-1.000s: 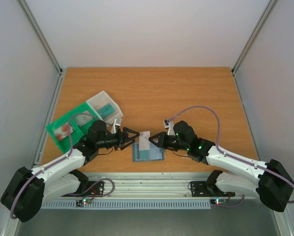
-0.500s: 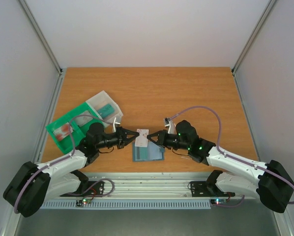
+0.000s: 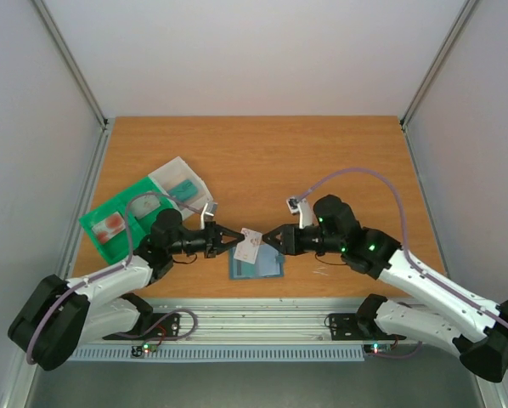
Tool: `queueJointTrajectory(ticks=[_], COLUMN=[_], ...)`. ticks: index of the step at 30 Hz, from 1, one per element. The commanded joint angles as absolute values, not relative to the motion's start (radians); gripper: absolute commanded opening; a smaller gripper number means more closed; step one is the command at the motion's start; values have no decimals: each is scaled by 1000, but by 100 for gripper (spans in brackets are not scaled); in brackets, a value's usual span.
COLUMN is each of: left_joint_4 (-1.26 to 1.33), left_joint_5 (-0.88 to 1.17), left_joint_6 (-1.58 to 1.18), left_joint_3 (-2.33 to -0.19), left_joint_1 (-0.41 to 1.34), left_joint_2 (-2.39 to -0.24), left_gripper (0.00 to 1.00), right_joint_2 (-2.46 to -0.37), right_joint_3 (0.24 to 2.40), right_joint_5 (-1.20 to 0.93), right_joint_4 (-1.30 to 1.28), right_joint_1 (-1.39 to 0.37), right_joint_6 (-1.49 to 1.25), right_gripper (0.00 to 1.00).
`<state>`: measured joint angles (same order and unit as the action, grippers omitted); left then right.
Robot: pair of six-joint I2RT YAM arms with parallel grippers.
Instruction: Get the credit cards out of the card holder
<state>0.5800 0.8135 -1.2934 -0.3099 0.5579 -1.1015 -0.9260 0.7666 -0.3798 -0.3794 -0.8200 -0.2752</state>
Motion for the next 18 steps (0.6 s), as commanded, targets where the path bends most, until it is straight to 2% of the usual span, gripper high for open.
queueJointTrajectory(ticks=[1,8,15,18], left_joint_4=[561,512,371,305], left_joint_5=[916,957,965,969], left_joint_6=[-1204,-1152,-1048,-1025], left_joint_3=[-354,-363,-390,-403], left_joint_1=[561,561,567,570], left_joint_2=[-1128,-1118,-1080,-1058], left_gripper=[1,0,0,0], right_joint_2=[-921,-991,-1053,-1065], right_joint_3=[900,991,976,996], right_joint_5=[-364,-470,-571,-570], right_joint_4=[-686,-756,-627,-647], right_joint_1=[-823,-822,-818,-804], right_joint_6=[-60,35,-55,-25], right_gripper=[32,36,39,42])
